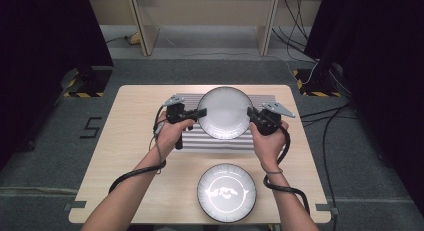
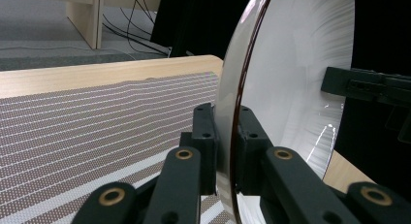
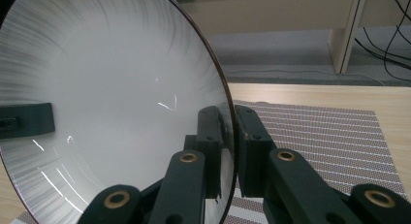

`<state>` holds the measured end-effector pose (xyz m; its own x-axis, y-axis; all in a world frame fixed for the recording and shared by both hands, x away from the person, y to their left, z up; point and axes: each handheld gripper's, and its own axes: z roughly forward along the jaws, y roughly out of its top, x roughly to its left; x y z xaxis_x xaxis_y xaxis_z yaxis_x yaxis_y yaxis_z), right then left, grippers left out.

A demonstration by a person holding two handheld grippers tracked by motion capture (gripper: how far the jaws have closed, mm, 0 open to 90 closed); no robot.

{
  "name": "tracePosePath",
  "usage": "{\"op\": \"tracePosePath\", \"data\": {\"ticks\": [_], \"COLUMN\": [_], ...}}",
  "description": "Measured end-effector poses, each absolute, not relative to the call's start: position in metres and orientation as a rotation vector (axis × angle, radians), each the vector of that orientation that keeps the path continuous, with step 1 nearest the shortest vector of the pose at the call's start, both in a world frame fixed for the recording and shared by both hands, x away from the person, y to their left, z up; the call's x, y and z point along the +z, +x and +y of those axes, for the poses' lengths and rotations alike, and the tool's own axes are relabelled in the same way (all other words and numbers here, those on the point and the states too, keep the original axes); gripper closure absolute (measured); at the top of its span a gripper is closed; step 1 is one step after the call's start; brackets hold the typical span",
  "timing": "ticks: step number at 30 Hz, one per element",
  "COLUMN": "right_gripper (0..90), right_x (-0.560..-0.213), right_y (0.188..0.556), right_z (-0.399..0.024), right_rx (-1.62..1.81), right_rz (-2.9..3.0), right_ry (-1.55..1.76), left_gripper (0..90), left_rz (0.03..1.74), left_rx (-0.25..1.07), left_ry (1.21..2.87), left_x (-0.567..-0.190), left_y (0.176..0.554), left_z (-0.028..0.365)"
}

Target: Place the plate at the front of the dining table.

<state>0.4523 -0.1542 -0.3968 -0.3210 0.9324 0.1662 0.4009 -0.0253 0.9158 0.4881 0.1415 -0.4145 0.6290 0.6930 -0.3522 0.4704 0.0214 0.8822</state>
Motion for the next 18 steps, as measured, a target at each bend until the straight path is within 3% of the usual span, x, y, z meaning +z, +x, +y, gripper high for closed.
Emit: {"op": "tracePosePath", "data": {"ticks": [18], "right_gripper": [82.5], "right_x": [-0.4], "right_y": [0.469], "right_z": [-0.155], "right_rx": [1.349], "right_rz": [1.725], "right_ry": [1.43], "left_gripper": [81.0], "left_rz": [0.998], "left_rx": [0.223], "left_ry": [1.609], "left_x": [-0.415], "left_y": [0.505], "left_z": [0.141]}}
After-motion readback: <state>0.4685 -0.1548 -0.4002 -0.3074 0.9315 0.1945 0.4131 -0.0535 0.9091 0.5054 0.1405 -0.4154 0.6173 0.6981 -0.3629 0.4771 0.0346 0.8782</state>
